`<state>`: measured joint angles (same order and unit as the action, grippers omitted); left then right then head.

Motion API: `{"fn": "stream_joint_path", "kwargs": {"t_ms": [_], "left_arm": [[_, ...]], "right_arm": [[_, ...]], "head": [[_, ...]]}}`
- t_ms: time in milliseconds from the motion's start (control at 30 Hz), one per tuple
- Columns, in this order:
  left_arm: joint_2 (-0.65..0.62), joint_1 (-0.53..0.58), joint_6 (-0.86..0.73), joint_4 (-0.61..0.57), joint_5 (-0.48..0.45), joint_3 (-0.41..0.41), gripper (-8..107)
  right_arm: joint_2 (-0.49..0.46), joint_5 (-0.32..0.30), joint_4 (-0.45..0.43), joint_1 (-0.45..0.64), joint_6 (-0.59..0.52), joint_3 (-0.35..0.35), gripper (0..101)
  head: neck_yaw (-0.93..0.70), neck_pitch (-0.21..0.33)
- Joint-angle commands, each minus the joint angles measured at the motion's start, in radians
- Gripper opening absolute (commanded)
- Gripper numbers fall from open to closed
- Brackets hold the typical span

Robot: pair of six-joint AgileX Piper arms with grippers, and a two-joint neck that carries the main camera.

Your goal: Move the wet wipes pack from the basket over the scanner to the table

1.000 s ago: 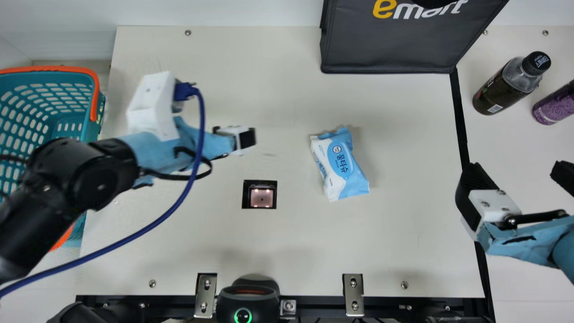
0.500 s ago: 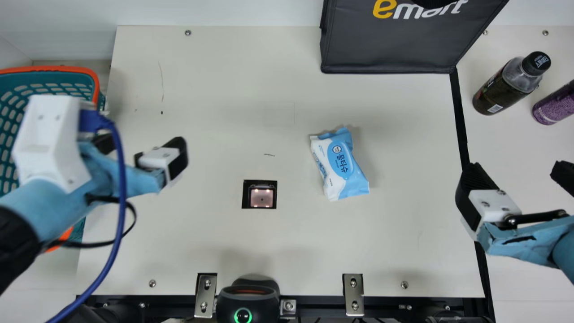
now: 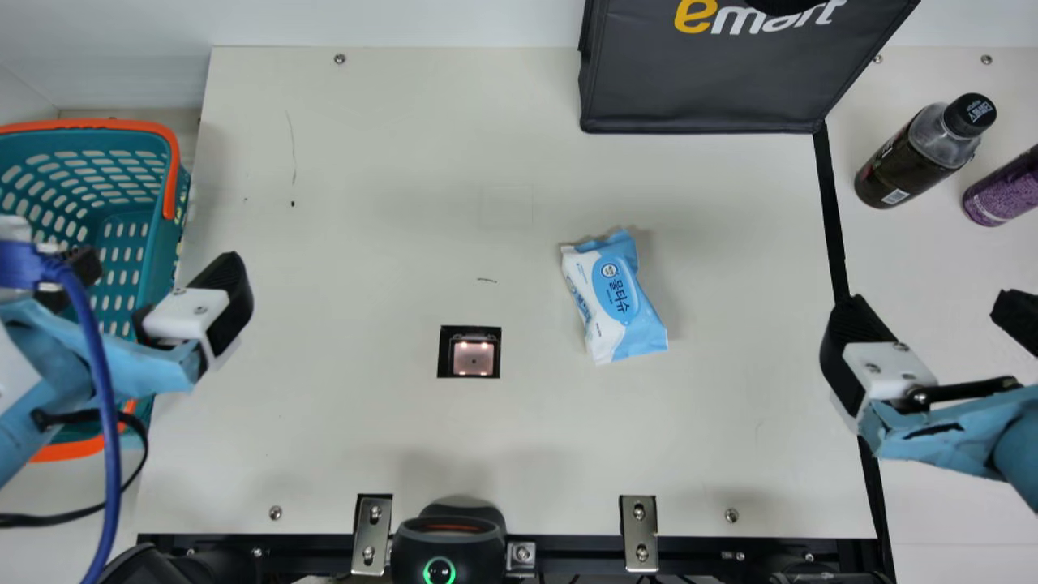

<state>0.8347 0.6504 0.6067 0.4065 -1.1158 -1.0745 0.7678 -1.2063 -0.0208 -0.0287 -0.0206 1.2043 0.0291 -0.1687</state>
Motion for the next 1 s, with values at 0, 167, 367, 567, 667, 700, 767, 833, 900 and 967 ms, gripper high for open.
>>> {"fn": "stream_joint_path", "kwargs": {"t_ms": [0, 167, 367, 567, 667, 700, 767, 833, 900, 967], "left_arm": [[0.0, 0.0, 0.0, 0.0, 0.0, 0.0, 90], [0.0, 0.0, 0.0, 0.0, 0.0, 0.0, 90], [0.0, 0.0, 0.0, 0.0, 0.0, 0.0, 90], [0.0, 0.0, 0.0, 0.0, 0.0, 0.0, 90], [0.0, 0.0, 0.0, 0.0, 0.0, 0.0, 90], [0.0, 0.0, 0.0, 0.0, 0.0, 0.0, 90], [0.0, 0.0, 0.0, 0.0, 0.0, 0.0, 90], [0.0, 0.0, 0.0, 0.0, 0.0, 0.0, 90], [0.0, 0.0, 0.0, 0.0, 0.0, 0.0, 90], [0.0, 0.0, 0.0, 0.0, 0.0, 0.0, 90]], "right_arm": [[0.027, 0.003, -0.012, -0.023, -0.02, -0.015, 95], [0.099, 0.02, -0.061, -0.12, -0.045, -0.064, 95], [0.185, 0.042, -0.126, -0.269, -0.016, -0.111, 95], [0.271, 0.065, -0.152, -0.387, 0.046, -0.135, 95], [0.316, 0.084, -0.145, -0.424, 0.082, -0.142, 95], [0.332, 0.09, -0.142, -0.434, 0.095, -0.143, 95], [0.361, 0.107, -0.134, -0.45, 0.122, -0.147, 95], [0.39, 0.126, -0.128, -0.463, 0.151, -0.152, 95], [0.42, 0.147, -0.126, -0.474, 0.182, -0.158, 95], [0.45, 0.167, -0.127, -0.486, 0.215, -0.165, 95]], "head": [[-0.002, 0.03], [-0.002, 0.03], [-0.002, 0.03], [-0.002, 0.03], [-0.002, 0.03], [-0.002, 0.03], [-0.002, 0.03], [-0.002, 0.03], [-0.002, 0.03], [-0.002, 0.03]]}}
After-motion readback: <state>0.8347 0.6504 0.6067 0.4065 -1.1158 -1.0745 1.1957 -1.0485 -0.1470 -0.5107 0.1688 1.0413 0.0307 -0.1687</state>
